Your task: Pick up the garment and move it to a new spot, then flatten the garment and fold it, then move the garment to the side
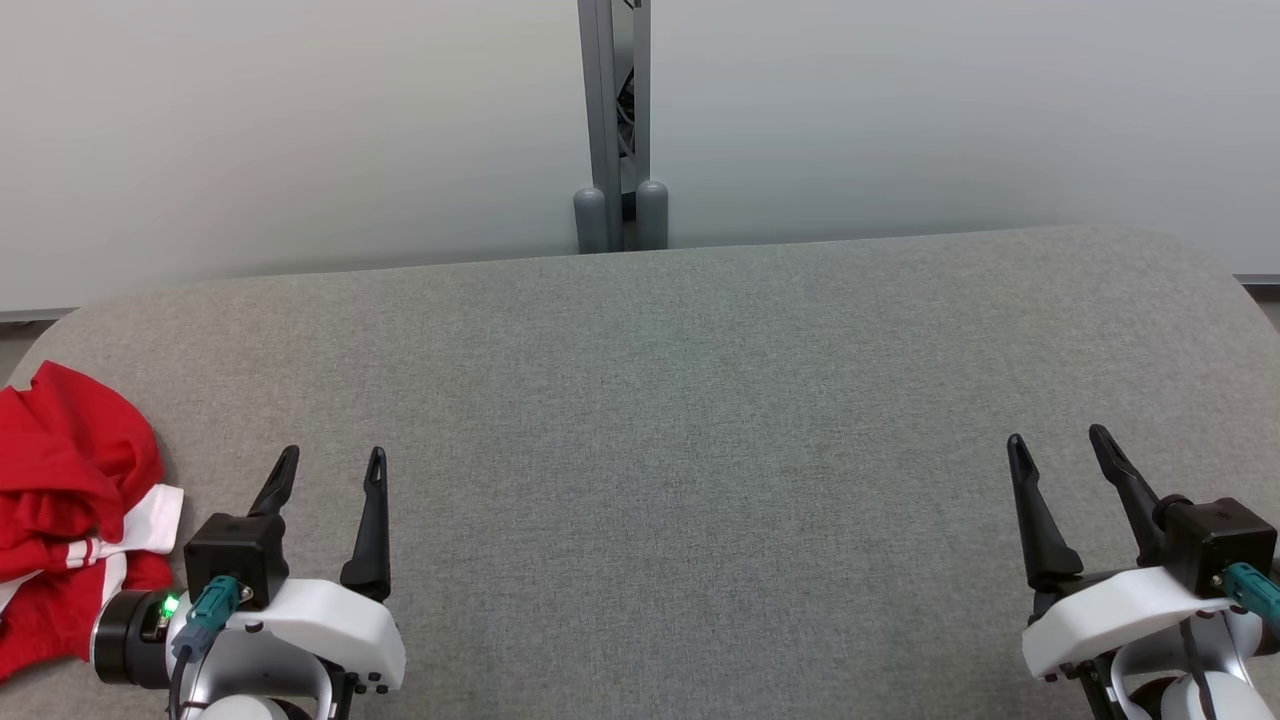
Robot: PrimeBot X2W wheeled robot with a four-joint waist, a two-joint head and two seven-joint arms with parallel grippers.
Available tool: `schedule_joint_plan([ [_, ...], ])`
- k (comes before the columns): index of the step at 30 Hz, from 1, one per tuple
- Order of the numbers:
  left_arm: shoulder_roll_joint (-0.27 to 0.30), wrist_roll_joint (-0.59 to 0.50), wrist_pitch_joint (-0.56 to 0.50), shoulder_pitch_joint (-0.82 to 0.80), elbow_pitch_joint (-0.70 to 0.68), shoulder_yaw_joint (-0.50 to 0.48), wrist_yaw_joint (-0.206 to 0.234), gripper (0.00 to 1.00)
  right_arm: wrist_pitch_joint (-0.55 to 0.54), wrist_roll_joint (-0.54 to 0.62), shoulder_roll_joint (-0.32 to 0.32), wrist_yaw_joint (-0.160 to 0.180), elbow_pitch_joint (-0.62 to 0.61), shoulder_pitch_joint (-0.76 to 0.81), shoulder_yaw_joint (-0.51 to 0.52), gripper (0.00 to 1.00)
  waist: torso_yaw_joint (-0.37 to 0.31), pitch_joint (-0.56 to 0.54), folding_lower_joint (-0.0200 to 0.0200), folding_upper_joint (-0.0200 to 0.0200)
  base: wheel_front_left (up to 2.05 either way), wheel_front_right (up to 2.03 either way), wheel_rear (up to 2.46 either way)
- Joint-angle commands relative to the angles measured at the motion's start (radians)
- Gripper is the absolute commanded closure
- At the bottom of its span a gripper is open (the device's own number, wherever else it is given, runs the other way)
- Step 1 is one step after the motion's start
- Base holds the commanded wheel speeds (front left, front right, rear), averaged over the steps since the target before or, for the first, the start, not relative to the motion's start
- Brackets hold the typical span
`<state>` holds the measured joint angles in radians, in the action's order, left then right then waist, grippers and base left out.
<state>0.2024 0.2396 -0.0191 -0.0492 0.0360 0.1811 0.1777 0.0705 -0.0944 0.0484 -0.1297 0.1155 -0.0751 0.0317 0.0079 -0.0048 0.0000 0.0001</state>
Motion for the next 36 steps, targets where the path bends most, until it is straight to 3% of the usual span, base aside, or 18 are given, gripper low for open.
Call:
schedule_joint_plan([
  [1, 0.002, 0.007, 0.004, -0.001, 0.001, -0.001, 0.008, 0.00, -0.001, -0.001, 0.004, -0.002, 0.003, 0.002, 0.004, 0.00, 0.000, 0.000, 0.0000, -0.0001, 0.00, 0.00, 0.00],
  [10, 0.005, 0.011, 0.007, -0.008, 0.001, 0.005, 0.009, 0.00, 0.005, -0.004, 0.004, -0.002, 0.008, 0.001, 0.009, 0.00, 0.008, 0.001, 0.0000, -0.0001, 0.00, 0.00, 0.00],
  [13, 0.001, 0.018, 0.010, -0.024, 0.004, 0.007, 0.008, 0.00, 0.008, -0.015, 0.004, -0.002, 0.001, 0.004, 0.022, 0.00, 0.040, 0.003, 0.0000, -0.0001, 0.00, 0.00, 0.00],
  [27, -0.011, 0.043, 0.047, -0.060, 0.022, -0.010, 0.020, 0.00, -0.011, -0.015, 0.005, -0.002, -0.019, -0.037, -0.019, 0.00, 0.312, 0.044, 0.0000, -0.0001, 0.00, 0.00, 0.00],
  [36, -0.010, 0.063, 0.073, -0.057, 0.031, -0.031, 0.028, 0.00, -0.009, -0.030, 0.005, -0.002, -0.008, -0.066, -0.050, 0.00, 0.438, 0.060, 0.0000, -0.0001, 0.00, 0.00, 0.00],
])
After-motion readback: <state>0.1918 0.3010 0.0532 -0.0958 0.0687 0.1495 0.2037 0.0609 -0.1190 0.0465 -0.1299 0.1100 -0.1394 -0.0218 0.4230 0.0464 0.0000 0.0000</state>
